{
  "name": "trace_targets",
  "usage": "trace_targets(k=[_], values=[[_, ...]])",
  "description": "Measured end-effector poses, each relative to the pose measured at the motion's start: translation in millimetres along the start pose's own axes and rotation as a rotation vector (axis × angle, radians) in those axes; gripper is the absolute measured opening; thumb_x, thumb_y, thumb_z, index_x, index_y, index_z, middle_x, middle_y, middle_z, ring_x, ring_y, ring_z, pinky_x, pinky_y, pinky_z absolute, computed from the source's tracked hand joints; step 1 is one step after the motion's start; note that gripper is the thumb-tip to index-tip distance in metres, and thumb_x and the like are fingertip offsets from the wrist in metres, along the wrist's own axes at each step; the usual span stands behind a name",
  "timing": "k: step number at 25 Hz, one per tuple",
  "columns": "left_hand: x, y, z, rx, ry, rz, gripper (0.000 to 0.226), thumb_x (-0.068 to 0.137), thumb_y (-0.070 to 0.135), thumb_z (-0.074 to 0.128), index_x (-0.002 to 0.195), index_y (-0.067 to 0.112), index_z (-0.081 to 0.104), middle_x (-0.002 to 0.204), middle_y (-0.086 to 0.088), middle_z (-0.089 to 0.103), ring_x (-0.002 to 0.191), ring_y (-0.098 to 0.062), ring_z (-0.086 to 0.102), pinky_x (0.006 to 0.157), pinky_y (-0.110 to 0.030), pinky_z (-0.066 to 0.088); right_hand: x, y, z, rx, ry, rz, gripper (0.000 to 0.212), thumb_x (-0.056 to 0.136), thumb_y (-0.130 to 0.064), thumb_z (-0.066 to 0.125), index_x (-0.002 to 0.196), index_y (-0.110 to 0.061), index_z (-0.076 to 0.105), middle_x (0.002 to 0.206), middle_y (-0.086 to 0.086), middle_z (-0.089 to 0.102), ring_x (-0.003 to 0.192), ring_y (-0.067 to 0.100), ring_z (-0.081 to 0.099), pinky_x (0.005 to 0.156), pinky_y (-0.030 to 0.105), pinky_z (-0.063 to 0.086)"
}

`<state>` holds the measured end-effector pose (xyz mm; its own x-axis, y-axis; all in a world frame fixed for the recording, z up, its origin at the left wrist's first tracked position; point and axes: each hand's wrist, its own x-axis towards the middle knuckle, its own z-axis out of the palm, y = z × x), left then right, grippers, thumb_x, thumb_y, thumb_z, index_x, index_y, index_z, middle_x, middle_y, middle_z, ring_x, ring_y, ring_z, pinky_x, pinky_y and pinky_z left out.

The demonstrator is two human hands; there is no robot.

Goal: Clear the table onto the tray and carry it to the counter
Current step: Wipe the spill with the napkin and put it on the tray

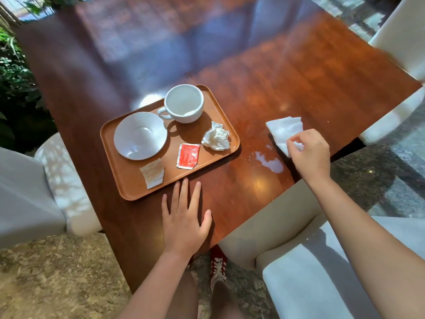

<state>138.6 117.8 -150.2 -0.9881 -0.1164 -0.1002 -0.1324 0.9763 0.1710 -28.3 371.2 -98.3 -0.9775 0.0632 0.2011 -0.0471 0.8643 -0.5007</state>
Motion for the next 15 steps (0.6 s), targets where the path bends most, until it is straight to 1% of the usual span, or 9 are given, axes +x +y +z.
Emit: trace_targets(k=[1,3,4,5,6,8,9,12,15], values=[[0,0,0,0.001,0.003,0.001,0.066,0.082,0.048,0.037,0.143,0.023,0.029,0.15,-0.011,0.034,0.14,-0.027,0.024,0.11,-0.052,0.018,1,6,4,-0.031,-0.009,-0.008,0.013,0.083,-0.005,0.059,0.089,0.003,0.066,0.094,0.023,0.065,0.093,0.041,0.058,0.077,0.043,0.044],[0,0,-1,0.003,0.01,0.002,0.066,0.082,0.048,0.037,0.143,0.023,0.031,0.149,-0.011,0.035,0.139,-0.028,0.025,0.109,-0.052,0.019,2,15,8,-0.097,-0.021,-0.173,0.023,0.088,-0.006,0.053,0.107,0.001,0.063,0.113,0.023,0.064,0.108,0.041,0.056,0.09,0.041,0.042],[0,0,-1,0.003,0.01,0.002,0.066,0.082,0.048,0.037,0.143,0.023,0.031,0.149,-0.011,0.035,0.139,-0.028,0.026,0.109,-0.053,0.019,5,20,10,-0.134,-0.065,-0.284,0.029,0.09,-0.006,0.05,0.116,0.0,0.059,0.124,0.023,0.059,0.119,0.04,0.051,0.098,0.041,0.039],[1,1,-2,0.004,0.01,0.001,0.066,0.082,0.048,0.037,0.143,0.023,0.031,0.149,-0.011,0.035,0.139,-0.028,0.026,0.109,-0.053,0.019,8,23,13,-0.177,-0.148,-0.363,0.034,0.092,-0.006,0.047,0.125,-0.001,0.052,0.134,0.023,0.052,0.128,0.038,0.044,0.104,0.042,0.035],[1,1,-2,0.004,0.009,0.0,0.066,0.082,0.048,0.038,0.143,0.023,0.031,0.149,-0.011,0.035,0.139,-0.028,0.026,0.109,-0.053,0.019,11,26,16,-0.22,-0.259,-0.395,0.038,0.095,-0.009,0.044,0.132,-0.003,0.045,0.142,0.021,0.043,0.134,0.036,0.035,0.108,0.044,0.03],[0,1,-2,0.0,0.013,-0.003,0.066,0.082,0.048,0.038,0.143,0.023,0.031,0.149,-0.011,0.034,0.139,-0.028,0.026,0.109,-0.053,0.019,16,30,22,-0.289,-0.459,-0.344,0.047,0.098,-0.016,0.039,0.142,-0.007,0.026,0.153,0.017,0.024,0.142,0.03,0.019,0.113,0.046,0.021],[0,1,-3,-0.001,0.014,-0.003,0.066,0.082,0.048,0.038,0.142,0.023,0.031,0.149,-0.011,0.035,0.139,-0.028,0.026,0.109,-0.053,0.019,16,33,26,-0.311,-0.506,-0.304,0.05,0.099,-0.02,0.036,0.145,-0.009,0.019,0.156,0.014,0.017,0.144,0.027,0.012,0.115,0.046,0.016],[0,2,-4,-0.004,0.022,-0.003,0.066,0.081,0.047,0.042,0.142,0.022,0.033,0.149,-0.012,0.036,0.139,-0.029,0.027,0.109,-0.053,0.019,17,38,30,-0.343,-0.527,-0.282,0.053,0.099,-0.022,0.03,0.146,-0.011,0.009,0.158,0.01,0.007,0.145,0.022,0.002,0.117,0.045,0.007],[1,2,-4,-0.008,0.018,-0.002,0.066,0.081,0.045,0.045,0.142,0.022,0.033,0.149,-0.012,0.035,0.139,-0.029,0.025,0.11,-0.054,0.019,9,35,34,-0.22,-0.511,-0.296,0.052,0.099,-0.017,0.032,0.146,-0.011,0.011,0.157,0.008,0.01,0.145,0.019,0.003,0.117,0.039,0.002]])
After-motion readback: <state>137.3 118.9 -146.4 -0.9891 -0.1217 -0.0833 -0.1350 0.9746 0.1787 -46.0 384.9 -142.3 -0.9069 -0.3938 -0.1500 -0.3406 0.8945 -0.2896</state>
